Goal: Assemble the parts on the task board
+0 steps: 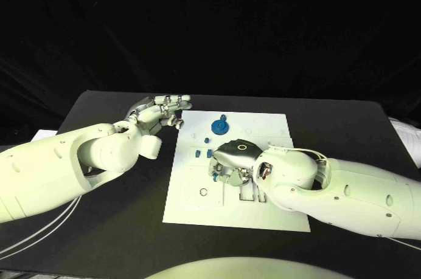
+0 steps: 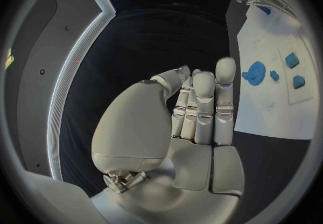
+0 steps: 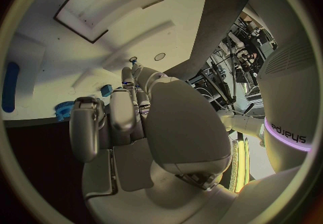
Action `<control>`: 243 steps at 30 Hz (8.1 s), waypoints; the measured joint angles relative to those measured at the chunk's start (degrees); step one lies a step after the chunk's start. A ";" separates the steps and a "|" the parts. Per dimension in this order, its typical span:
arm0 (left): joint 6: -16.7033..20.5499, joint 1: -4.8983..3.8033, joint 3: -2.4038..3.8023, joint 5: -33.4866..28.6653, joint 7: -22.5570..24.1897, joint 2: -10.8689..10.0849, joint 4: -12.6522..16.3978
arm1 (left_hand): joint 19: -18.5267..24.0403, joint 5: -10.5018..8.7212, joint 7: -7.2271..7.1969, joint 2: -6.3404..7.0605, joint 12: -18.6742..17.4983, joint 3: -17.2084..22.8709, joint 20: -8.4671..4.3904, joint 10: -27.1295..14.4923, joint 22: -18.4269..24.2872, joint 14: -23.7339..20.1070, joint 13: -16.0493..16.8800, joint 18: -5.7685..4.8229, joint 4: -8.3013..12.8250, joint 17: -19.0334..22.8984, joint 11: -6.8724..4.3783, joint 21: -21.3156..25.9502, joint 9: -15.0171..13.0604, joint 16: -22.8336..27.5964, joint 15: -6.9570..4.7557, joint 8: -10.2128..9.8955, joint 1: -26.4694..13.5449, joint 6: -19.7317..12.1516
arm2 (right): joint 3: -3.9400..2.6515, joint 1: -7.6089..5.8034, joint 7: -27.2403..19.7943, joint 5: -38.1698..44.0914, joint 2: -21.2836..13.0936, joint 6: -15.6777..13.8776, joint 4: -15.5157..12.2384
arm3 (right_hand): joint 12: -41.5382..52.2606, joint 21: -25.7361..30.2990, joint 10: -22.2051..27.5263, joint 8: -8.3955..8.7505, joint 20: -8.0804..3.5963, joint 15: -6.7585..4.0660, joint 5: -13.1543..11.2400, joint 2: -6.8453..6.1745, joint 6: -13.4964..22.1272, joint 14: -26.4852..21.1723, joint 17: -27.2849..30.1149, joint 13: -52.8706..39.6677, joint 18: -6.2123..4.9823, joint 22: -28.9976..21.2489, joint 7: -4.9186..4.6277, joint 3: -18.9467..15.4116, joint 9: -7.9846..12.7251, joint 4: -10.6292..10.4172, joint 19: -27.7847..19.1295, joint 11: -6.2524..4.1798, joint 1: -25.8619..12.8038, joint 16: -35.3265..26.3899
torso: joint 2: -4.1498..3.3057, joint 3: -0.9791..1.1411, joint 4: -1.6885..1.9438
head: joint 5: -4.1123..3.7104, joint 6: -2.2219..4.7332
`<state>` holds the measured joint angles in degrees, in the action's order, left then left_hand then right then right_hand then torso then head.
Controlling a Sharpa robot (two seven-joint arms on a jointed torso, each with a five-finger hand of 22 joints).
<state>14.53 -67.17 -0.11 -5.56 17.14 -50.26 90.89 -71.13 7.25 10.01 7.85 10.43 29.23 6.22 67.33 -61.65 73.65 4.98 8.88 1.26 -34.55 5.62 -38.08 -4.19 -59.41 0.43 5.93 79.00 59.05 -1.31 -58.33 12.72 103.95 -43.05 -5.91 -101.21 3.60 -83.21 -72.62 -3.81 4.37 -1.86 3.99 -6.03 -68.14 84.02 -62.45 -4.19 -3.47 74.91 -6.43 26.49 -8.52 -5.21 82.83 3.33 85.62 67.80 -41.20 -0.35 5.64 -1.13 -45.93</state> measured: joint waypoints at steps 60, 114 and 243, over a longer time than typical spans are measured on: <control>-0.27 0.00 -0.08 0.34 -0.93 -0.41 0.11 | 0.00 0.00 0.00 0.00 0.21 -0.16 0.00 -0.19 0.27 -0.32 0.02 0.00 0.16 0.38 0.00 0.37 0.05 0.39 0.10 0.00 0.00 0.00 | 0.16 0.23 3.01 2.44 -3.14 0.08 -2.13 | 1.88 2.00 12.23 0.30 2.43 2.58 1.78 -1.75 10.45 -0.10 2.84 0.42 -0.03 0.01 -1.80 -9.54 3.30 -1.23 -1.70 2.32 -5.59 -1.55 | 0.04 0.01 0.01 | -0.44 0.00; -1.08 0.01 -0.42 0.61 -1.26 -1.03 0.02 | 0.00 0.00 0.00 -0.30 0.21 -0.16 0.00 -0.19 0.34 -0.32 0.00 0.00 0.16 0.50 0.01 0.60 0.04 0.39 0.08 0.00 0.30 0.00 | -0.72 -4.07 2.99 -0.70 -15.25 0.82 -3.58 | 2.77 1.55 7.50 -0.26 0.45 0.64 1.46 -0.38 6.24 0.00 2.53 0.49 -0.03 0.03 0.58 -14.62 4.21 -4.84 -0.78 0.67 -2.44 -0.56 | -0.01 0.00 0.02 | -1.74 1.05; -1.72 0.13 -0.48 0.93 -2.06 0.10 -0.30 | 0.20 0.00 0.00 -0.30 0.67 -0.40 0.20 -0.60 0.58 -0.63 0.02 0.00 0.40 1.07 0.00 1.03 0.11 0.39 0.17 0.00 0.30 0.00 | -0.03 1.66 1.95 0.99 1.29 0.80 -4.64 | 0.35 0.45 2.99 -0.02 0.58 0.63 0.53 0.13 1.53 0.00 1.68 0.43 -0.04 0.01 -0.79 -3.84 3.04 0.26 -0.06 1.69 1.17 0.99 | 0.03 -0.09 0.04 | 2.03 -1.15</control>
<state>12.80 -67.04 -0.59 -4.63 15.08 -50.16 90.59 -70.92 7.25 10.00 7.55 11.10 28.83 6.43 66.72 -61.07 73.02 5.01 8.88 1.66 -33.47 5.62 -37.05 -4.08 -59.02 0.61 5.92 79.30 59.04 -1.35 -56.68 14.67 104.95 -41.76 -5.11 -105.85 3.95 -82.76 -69.63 -3.83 4.94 -1.22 4.52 -5.90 -66.61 84.03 -60.77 -3.76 -3.51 74.92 -7.22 22.65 -5.49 -4.95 82.77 5.02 86.79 68.79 -41.17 -0.43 5.67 0.90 -47.09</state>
